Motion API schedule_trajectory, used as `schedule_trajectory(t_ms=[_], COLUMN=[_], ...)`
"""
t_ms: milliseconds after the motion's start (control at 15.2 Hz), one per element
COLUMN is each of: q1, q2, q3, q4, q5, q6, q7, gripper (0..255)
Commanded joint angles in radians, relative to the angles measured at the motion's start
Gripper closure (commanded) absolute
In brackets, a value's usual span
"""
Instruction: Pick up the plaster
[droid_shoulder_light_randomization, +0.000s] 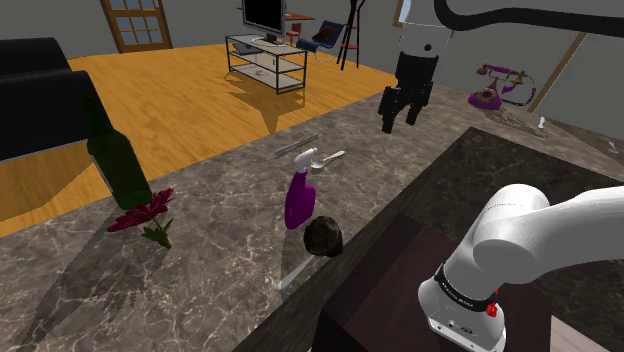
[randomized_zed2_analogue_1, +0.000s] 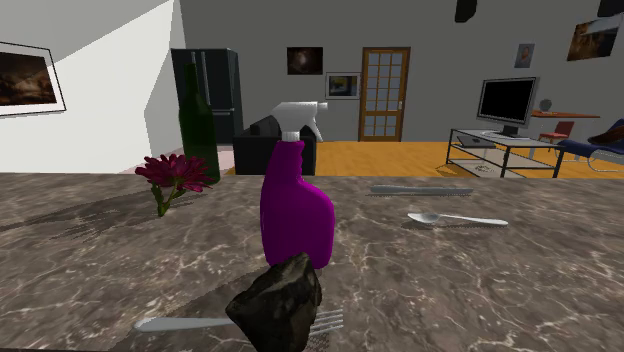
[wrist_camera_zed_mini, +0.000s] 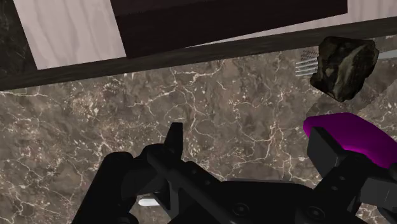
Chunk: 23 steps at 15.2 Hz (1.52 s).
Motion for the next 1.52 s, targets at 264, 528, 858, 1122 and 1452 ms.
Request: schedule_trajectory(t_ms=[264,528,858,1122,1452], q1=[0.019,0.048,0.102,0.168,0.27], q2=[0.013,0.045,0.115,0.199,0.326], q3=[-0.026,-0.046,-0.067,-0.084,-0.104], q4=[-0.113,-0.214,-0.318,-0.377,-0.41], q5=[0.085,0.178,0.315,0.451,0.652], q6=[0.107,0.221,0.373,0.498,0.63], q7=[0.003,-0.005,-0.038,-0.089,-0.189], gripper=[0,0,0,0,0])
